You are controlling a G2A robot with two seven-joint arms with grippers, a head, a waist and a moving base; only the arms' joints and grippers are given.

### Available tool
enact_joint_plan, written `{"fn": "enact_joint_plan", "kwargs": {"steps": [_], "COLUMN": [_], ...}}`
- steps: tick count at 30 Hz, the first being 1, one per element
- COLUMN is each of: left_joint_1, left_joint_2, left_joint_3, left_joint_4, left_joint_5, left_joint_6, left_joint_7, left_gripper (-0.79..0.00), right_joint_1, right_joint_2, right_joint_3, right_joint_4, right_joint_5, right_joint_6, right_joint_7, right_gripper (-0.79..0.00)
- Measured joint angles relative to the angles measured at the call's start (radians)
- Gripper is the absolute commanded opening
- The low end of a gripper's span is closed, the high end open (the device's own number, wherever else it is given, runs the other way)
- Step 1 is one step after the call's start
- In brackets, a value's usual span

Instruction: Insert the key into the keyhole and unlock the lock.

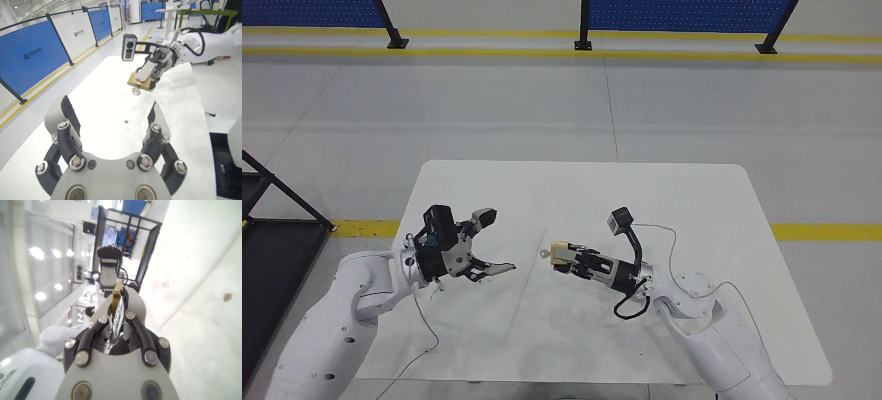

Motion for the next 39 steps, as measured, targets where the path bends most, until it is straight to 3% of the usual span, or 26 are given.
{"fn": "enact_joint_plan", "kwargs": {"steps": [10,19,39], "left_joint_1": [0.007,0.007,0.007], "left_joint_2": [0.001,0.001,0.001], "left_joint_3": [-0.010,-0.010,-0.010], "left_joint_4": [0.009,0.009,0.009], "left_joint_5": [-0.032,-0.033,-0.033], "left_joint_6": [-0.009,-0.009,-0.009], "left_joint_7": [-0.004,-0.004,-0.004], "left_gripper": [0.000,0.000,0.000], "right_joint_1": [-0.001,-0.029,0.008], "right_joint_2": [0.001,0.014,0.012], "right_joint_3": [0.001,0.000,-0.067], "right_joint_4": [0.002,-0.002,-0.003], "right_joint_5": [-0.006,-0.288,-0.455], "right_joint_6": [0.006,0.202,0.400], "right_joint_7": [-0.007,-0.119,-0.092], "right_gripper": [-0.785,-0.785,-0.785]}}
